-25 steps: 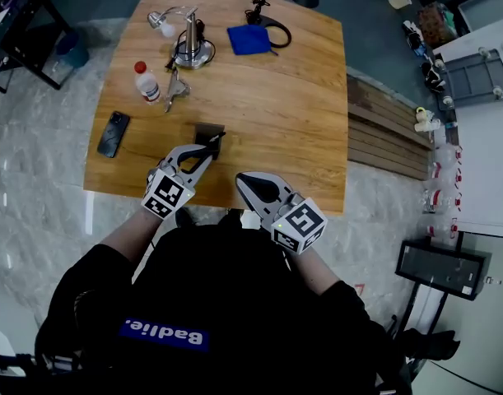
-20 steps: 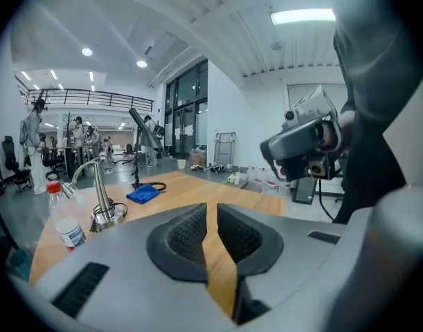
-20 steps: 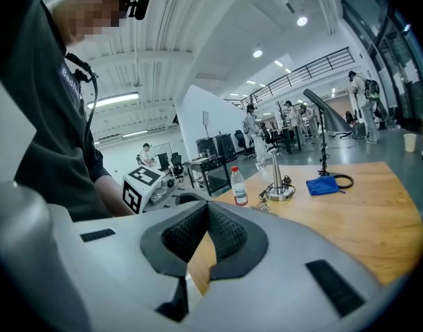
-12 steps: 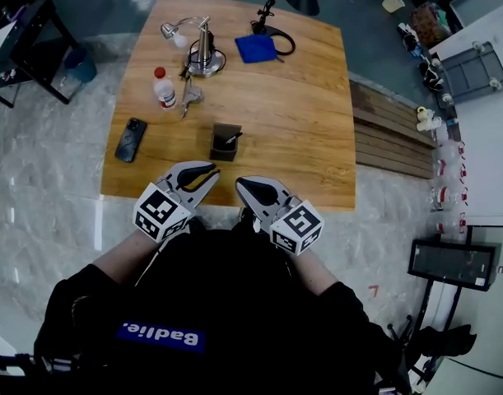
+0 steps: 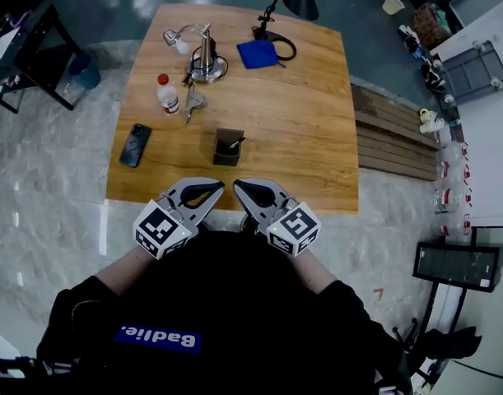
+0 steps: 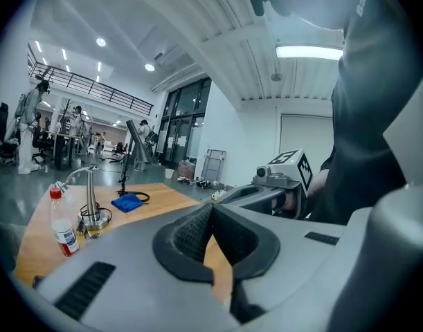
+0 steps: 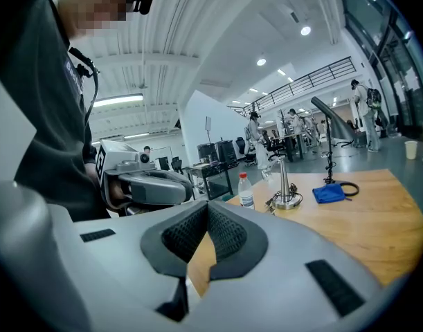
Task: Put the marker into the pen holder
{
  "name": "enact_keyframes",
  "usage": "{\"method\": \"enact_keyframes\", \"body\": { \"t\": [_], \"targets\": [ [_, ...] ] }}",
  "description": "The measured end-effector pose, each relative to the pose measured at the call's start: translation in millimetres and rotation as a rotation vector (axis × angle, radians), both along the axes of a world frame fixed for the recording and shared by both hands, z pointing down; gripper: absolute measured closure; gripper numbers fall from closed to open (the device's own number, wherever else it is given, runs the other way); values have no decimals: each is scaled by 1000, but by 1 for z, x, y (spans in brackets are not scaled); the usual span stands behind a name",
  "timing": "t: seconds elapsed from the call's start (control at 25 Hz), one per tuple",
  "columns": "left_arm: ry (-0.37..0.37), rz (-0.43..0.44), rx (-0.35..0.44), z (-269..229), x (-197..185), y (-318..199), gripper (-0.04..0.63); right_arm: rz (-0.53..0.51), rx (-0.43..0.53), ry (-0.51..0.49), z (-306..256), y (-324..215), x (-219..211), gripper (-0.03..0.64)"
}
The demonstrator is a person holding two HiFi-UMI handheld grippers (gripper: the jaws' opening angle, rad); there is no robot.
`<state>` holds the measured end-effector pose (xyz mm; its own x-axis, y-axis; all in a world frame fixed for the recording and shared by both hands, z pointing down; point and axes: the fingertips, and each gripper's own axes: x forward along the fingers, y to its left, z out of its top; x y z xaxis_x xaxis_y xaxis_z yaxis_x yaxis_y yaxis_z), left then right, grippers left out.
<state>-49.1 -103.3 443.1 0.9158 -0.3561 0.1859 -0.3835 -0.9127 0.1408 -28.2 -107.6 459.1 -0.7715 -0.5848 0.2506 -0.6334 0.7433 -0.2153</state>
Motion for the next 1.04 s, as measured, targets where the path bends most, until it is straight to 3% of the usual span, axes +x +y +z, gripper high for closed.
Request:
{"method": "enact_keyframes", "body": {
  "t": [1.04],
  "targets": [
    [-26,-5,16,7,1,0,586,-1,-20,2,6,0,1,611]
  ]
}}
